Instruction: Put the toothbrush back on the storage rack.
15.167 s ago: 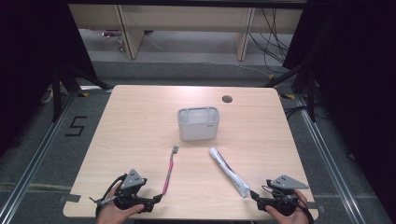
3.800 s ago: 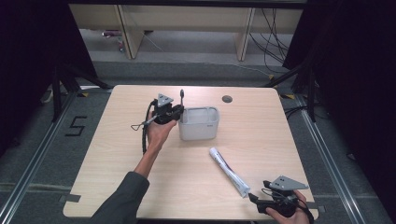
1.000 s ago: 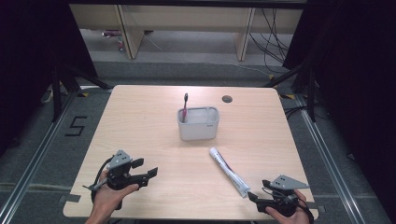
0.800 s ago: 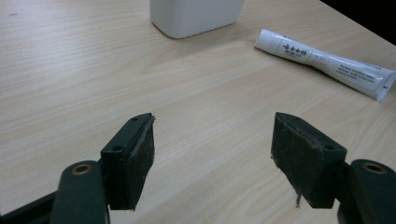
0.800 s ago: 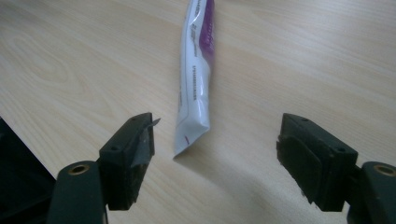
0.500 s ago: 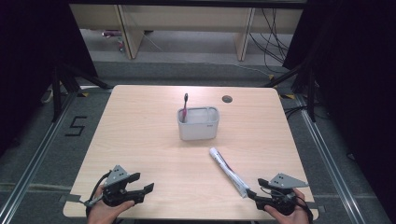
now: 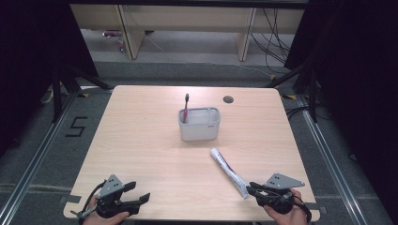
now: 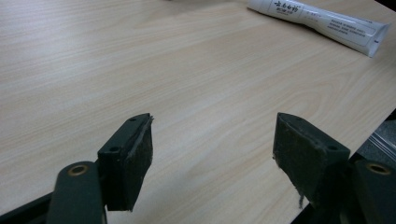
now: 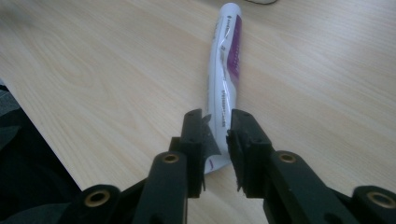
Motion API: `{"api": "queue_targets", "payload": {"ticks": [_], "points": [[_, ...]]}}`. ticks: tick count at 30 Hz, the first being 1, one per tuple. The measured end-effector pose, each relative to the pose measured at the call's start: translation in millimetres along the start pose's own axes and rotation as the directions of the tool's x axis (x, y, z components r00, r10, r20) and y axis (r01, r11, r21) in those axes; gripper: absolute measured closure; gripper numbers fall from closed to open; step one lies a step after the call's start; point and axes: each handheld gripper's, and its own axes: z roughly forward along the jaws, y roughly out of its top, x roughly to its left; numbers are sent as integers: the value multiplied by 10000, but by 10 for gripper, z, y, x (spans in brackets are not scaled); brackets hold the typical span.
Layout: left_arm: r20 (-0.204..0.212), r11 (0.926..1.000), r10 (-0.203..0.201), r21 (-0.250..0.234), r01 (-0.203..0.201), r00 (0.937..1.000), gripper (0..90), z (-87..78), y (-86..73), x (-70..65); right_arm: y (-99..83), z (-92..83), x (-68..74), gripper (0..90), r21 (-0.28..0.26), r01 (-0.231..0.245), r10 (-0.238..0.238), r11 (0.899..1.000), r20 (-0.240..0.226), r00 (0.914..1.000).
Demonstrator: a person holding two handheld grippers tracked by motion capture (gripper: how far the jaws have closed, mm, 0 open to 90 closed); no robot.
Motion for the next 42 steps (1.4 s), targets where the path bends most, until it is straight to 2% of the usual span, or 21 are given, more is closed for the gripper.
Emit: {"api": "queue_targets", "payload": {"ticks": [1,3,5,6,8,10,11,17,19,21,23,26,27,28,30,31,34,35,40,41,42], "points": [[49,10000,-60,-58,60,10000,270,-1,-15,-9,0,5,28,793,92,-190,190,9998,-57,9998],[30,10000,-4,43,4,10000,267,-17,-33,-19,5,24,17,814,-30,274,-274,9996,94,9996],[94,9999,86,84,-87,9999,253,-13,-53,-26,9,39,46,830,131,76,-76,9999,-65,10000],[95,9998,111,158,-113,9999,247,-14,-60,-35,14,49,38,836,68,314,-314,9995,-25,9995],[27,9997,131,223,-132,9999,232,-16,-69,-49,18,71,68,844,175,191,-189,9997,-128,9997],[88,9998,91,162,-92,9999,222,-8,-81,-64,27,96,65,848,125,410,-409,9991,-91,9991],[65,9997,154,195,-156,9999,217,-9,-85,-69,28,101,86,849,250,186,-181,9995,-212,9996],[80,9992,175,371,-178,9998,197,-6,-102,-92,50,165,101,852,305,582,-573,9978,-313,9979],[126,9990,213,384,-218,9997,197,-4,-103,-90,48,176,123,852,335,379,-367,9987,-358,9987],[94,9990,189,395,-192,9998,197,-3,-107,-110,60,209,121,852,379,633,-619,9973,-387,9973],[199,9986,275,446,-283,9994,197,-4,-109,-106,58,217,138,852,426,457,-437,9980,-458,9980],[208,9990,226,389,-234,9995,196,-3,-116,-114,71,253,138,852,332,634,-615,9974,-557,9966],[180,9962,520,686,-531,9985,194,-23,-111,-97,73,262,161,852,500,401,-371,9979,-584,9976],[180,9962,520,686,-531,9985,194,-23,-111,-97,75,277,146,852,419,592,-566,9974,-596,9966],[169,9965,484,668,-494,9987,194,-19,-114,-105,73,300,147,852,391,664,-637,9970,-674,9957],[180,9987,237,439,-244,9996,194,6,-121,-128,70,323,150,852,453,707,-673,9965,-727,9951],[163,9976,391,561,-399,9991,194,9,-120,-125,67,339,160,852,501,699,-658,9963,-794,9947],[185,9952,596,766,-608,9981,194,2,-119,-111,68,341,161,852,544,728,-683,9959,-801,9944],[213,9941,619,879,-635,9979,194,22,-133,-113,67,361,178,854,620,757,-704,9952,-831,9941],[226,9964,422,722,-437,9989,194,36,-146,-133,66,371,181,854,785,728,-664,9942,-818,9944],[226,9964,422,722,-437,9989,194,36,-146,-133,65,381,171,854,751,848,-789,9936,-790,9937]]}}
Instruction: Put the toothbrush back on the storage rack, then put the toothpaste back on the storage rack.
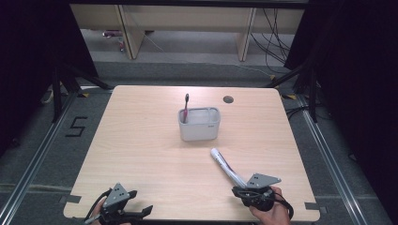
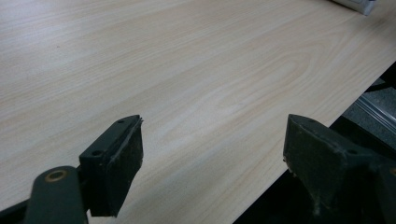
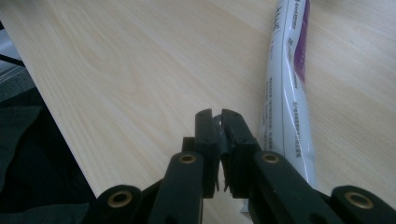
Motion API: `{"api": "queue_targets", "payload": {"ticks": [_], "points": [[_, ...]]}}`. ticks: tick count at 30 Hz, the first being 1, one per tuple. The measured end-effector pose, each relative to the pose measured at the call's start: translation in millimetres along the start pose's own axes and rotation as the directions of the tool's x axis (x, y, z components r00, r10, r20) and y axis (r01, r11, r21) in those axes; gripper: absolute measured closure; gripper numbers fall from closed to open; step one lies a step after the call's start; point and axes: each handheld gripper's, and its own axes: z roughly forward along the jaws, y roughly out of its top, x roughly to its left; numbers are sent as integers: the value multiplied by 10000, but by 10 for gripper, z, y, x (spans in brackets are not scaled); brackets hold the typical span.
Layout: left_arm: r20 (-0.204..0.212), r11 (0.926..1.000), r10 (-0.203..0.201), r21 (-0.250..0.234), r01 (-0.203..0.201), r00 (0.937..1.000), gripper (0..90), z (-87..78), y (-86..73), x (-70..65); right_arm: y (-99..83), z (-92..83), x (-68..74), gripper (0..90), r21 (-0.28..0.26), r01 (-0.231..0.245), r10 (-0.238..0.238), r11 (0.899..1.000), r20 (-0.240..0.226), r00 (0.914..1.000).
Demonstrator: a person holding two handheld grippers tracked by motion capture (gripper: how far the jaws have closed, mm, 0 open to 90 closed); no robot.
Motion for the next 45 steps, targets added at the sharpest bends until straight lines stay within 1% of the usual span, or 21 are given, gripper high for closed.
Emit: {"api": "queue_targets", "payload": {"ticks": [1,4,5,6,8,9,14,17,18,20,24,25,28,29,32,36,37,41,42,43,45], "points": [[15,9996,235,150,-235,9997,194,-12,-7,11,-1,10,-4,854,81,-112,112,9999,-29,9999],[-37,9996,194,225,-193,9998,194,-25,-12,8,1,22,-17,854,97,-10,10,10000,17,10000],[-58,10000,-31,-56,30,10000,194,-12,-23,-5,3,28,0,854,232,-152,152,9996,-9,9999],[-58,10000,-31,-56,30,10000,194,-12,-23,-5,3,28,0,854,232,-152,152,9996,-9,9999],[-87,10000,41,8,-41,10000,194,-24,-30,-1,-4,51,2,855,127,-142,142,9998,26,9999],[-89,9994,228,248,-226,9997,194,-41,-28,8,-4,51,2,855,127,-142,142,9998,26,9999],[-169,9995,237,212,-233,9996,194,-34,-41,4,-12,62,-17,857,416,14,-11,9991,-66,10000],[-109,9992,270,290,-267,9996,194,-30,-32,11,-38,57,-28,861,481,-105,99,9988,134,9999],[-175,9992,281,290,-276,9995,194,-25,-34,12,-44,42,-45,862,775,-97,87,9969,130,9999],[-73,9991,322,276,-320,9995,194,-24,-42,11,-70,51,-73,863,548,-21,1,9985,370,9993],[-61,9988,324,380,-322,9995,194,-19,-41,0,-82,30,-107,873,617,-98,69,9980,462,9989],[-65,9988,329,369,-327,9994,194,-17,-38,-4,-84,0,-119,876,807,-237,197,9965,501,9986],[-33,9986,408,337,-407,9992,194,-11,-39,-10,-93,-5,-137,880,776,-284,245,9966,496,9985],[-6,9985,444,336,-443,9990,194,-7,-41,-7,-103,-10,-164,882,565,-131,90,9983,718,9974],[-2,9986,411,347,-411,9992,194,-3,-44,-8,-105,-45,-188,884,785,-385,323,9962,785,9964],[-2,9984,432,377,-432,9991,194,-1,-41,-16,-116,-60,-272,885,749,-365,289,9965,1008,9945],[-84,9983,425,392,-421,9991,194,3,-41,-22,-118,-74,-290,885,891,-741,639,9933,1121,9916],[-74,9983,428,388,-425,9991,194,8,-44,-24,-120,-79,-359,886,818,-801,694,9934,1261,9896],[-64,9983,445,379,-442,9990,194,12,-46,-24,-121,-81,-400,887,714,-594,492,9957,1381,9892],[-73,9984,432,375,-429,9990,194,13,-49,-28,-117,-85,-425,887,839,-903,779,9924,1414,9869],[-79,9984,435,376,-432,9990,194,15,-51,-31,-110,-85,-471,888,781,-812,686,9936,1523,9860]]}}
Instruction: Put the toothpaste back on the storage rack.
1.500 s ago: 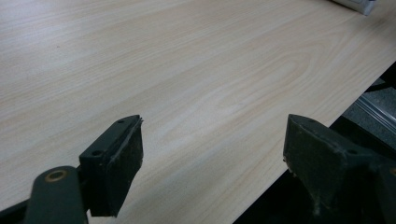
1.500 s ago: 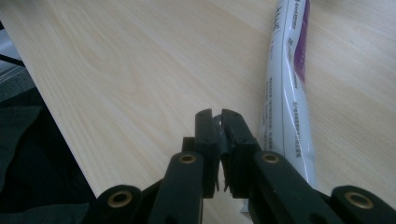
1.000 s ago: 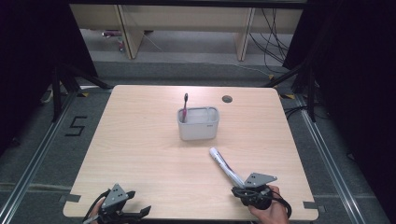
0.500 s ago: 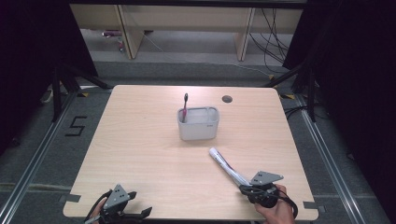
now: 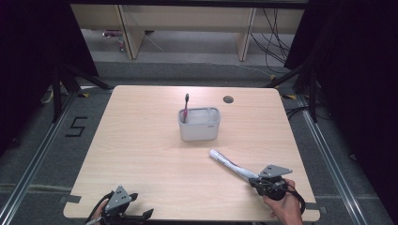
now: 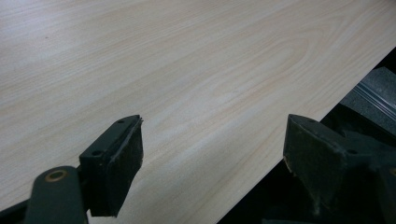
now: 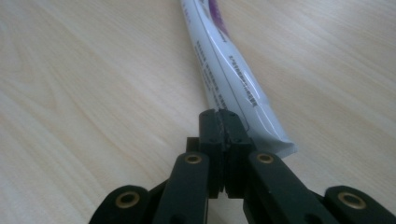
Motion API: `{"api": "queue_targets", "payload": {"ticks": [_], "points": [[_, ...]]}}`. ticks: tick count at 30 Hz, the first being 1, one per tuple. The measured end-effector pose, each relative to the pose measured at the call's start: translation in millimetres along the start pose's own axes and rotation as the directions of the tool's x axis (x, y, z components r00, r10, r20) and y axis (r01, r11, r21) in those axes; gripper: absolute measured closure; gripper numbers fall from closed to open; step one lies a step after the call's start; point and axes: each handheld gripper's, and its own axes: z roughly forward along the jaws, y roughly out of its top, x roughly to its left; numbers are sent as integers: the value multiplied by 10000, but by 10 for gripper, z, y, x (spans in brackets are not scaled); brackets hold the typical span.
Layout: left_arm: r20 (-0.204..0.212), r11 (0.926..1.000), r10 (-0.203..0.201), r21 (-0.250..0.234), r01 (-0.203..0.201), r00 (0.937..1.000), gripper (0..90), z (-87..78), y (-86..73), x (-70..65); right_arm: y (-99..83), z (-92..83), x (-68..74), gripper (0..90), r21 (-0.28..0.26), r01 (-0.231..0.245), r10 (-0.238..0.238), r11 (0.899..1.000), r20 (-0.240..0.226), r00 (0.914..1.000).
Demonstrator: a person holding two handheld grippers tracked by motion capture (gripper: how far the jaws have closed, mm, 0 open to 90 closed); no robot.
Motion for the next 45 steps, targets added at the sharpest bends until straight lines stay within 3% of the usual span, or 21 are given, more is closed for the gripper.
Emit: {"api": "queue_targets", "payload": {"ticks": [4,5,6,8,10,15,16,18,19,21,22,25,43,45], "points": [[14,10000,47,-6,-47,10000,194,1,1,-1,15,18,-52,889,-53,-67,68,10000,121,9999],[25,10000,65,61,-65,10000,194,-6,4,-3,24,18,-47,889,72,-455,454,9989,105,9989],[34,9999,79,67,-79,10000,194,-7,4,-4,43,37,-114,890,-49,-190,191,9998,275,9994],[79,10000,34,54,-35,10000,195,-15,3,-10,54,52,-136,890,-91,-414,417,9991,382,9984],[114,10000,53,60,-54,9999,194,-15,2,-7,79,59,-204,891,-38,-128,130,9999,547,9984],[105,9999,82,88,-82,9999,195,-17,2,-10,116,101,-267,891,-35,-416,418,9991,745,9963],[130,9997,-179,-147,181,9998,195,1,0,-31,154,116,-311,891,16,-476,473,9989,815,9956],[136,9998,-164,-137,166,9998,195,2,0,-30,163,129,-336,891,-18,-338,338,9994,922,9952],[130,9998,-158,-126,160,9998,195,2,-1,-30,182,148,-350,891,9,-556,553,9985,891,9945],[135,9998,-158,-122,159,9998,195,2,-2,-31,232,169,-419,891,-17,-302,302,9995,1052,9940],[139,9998,-170,-129,172,9998,195,2,-1,-30,251,175,-420,891,-40,-520,521,9986,1021,9934],[127,9997,-190,-128,191,9997,195,-1,-2,-31,317,232,-490,891,14,-379,374,9993,1217,9919],[144,10000,-44,-79,46,9999,195,-23,-6,-35,619,493,-672,891,240,-861,816,9960,1476,9857],[182,9994,-212,-286,217,9996,195,-9,-9,-47,655,527,-685,890,229,-966,922,9951,1486,9846]]}}
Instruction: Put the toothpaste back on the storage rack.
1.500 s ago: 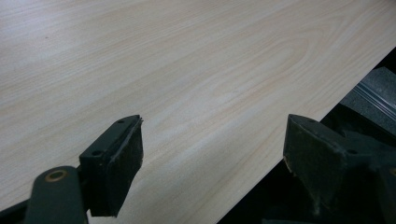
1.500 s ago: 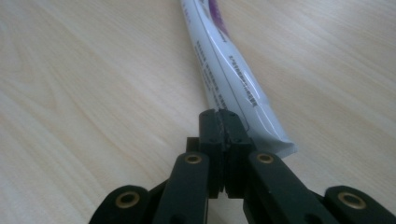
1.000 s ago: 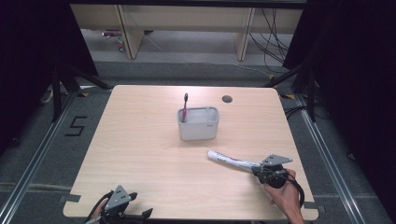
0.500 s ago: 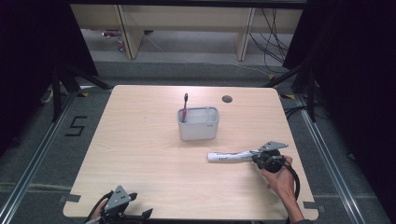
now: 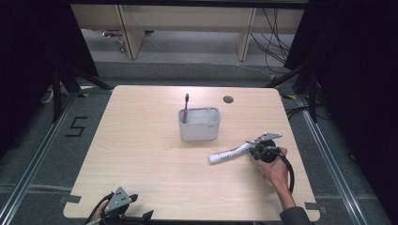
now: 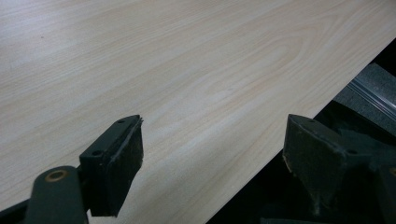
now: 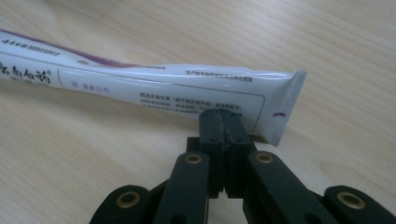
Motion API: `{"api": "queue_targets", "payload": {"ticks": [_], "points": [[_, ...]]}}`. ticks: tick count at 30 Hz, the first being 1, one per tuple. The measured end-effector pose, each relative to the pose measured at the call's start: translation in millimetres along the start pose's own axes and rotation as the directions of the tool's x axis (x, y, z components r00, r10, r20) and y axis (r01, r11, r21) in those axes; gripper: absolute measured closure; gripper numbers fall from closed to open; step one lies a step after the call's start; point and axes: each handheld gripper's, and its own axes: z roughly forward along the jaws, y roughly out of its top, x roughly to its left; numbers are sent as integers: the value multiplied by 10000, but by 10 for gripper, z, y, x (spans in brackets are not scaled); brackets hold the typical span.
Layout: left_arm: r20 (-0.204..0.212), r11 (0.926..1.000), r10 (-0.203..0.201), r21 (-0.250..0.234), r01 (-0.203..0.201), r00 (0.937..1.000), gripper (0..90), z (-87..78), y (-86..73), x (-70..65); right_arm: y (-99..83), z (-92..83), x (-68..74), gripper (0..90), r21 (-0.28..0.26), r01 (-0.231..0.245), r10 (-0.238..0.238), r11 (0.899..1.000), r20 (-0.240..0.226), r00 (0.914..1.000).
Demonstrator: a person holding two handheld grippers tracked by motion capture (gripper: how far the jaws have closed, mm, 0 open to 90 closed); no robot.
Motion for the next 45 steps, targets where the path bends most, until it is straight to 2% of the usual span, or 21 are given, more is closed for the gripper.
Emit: {"api": "queue_targets", "payload": {"ticks": [2,3,8,9,10,11,16,17,22,25,27,28,31,40,41,44,45], "points": [[-4,10000,53,72,-53,10000,195,-6,-1,2,62,47,-15,887,-6,-34,34,10000,66,10000],[-102,9994,210,278,-207,9997,195,-18,-1,14,74,60,-24,887,-18,21,-21,10000,102,9999],[-12,9998,108,173,-107,9999,195,-17,-2,2,147,112,-44,885,70,-25,24,10000,135,9999],[41,10000,46,88,-46,10000,195,-15,-4,-5,184,140,-52,885,90,-118,117,9999,123,9999],[48,10000,33,87,-33,10000,195,-15,-3,-6,200,145,-31,885,188,-481,480,9987,34,9988],[49,10000,23,91,-24,10000,195,-14,-3,-6,222,168,-56,884,86,-305,305,9995,70,9995],[61,9999,47,91,-48,10000,195,-17,-5,-8,289,238,-74,881,206,-283,282,9994,54,9996],[66,9999,41,93,-41,10000,195,-19,-4,-6,323,263,-67,881,221,-576,574,9981,91,9983],[57,9997,110,215,-112,9999,195,-34,-1,-6,394,300,-77,881,366,-647,643,9972,109,9979],[52,9999,39,145,-39,10000,195,-31,1,-16,446,325,-60,879,448,-926,922,9947,114,9957],[89,9999,82,87,-82,9999,195,-29,-4,-16,484,356,-96,877,424,-607,601,9973,146,9981],[94,9999,78,110,-79,9999,195,-29,-5,-15,494,368,-85,877,435,-794,788,9959,157,9968],[60,9999,92,103,-92,9999,195,-26,-7,-20,541,405,-72,875,527,-753,747,9958,139,9971],[155,10000,54,67,-55,9999,195,-28,-13,-26,556,436,-67,862,620,-745,734,9953,199,9971],[143,9999,113,96,-114,9998,195,-34,-12,-23,555,396,-62,842,794,-935,920,9924,232,9955],[154,9999,105,71,-106,9998,195,-33,-13,-24,560,362,-74,797,699,-1032,1021,9922,193,9946],[144,9999,78,69,-80,9999,195,-31,-10,-24,563,334,-65,773,778,-1278,1268,9887,176,9918]]}}
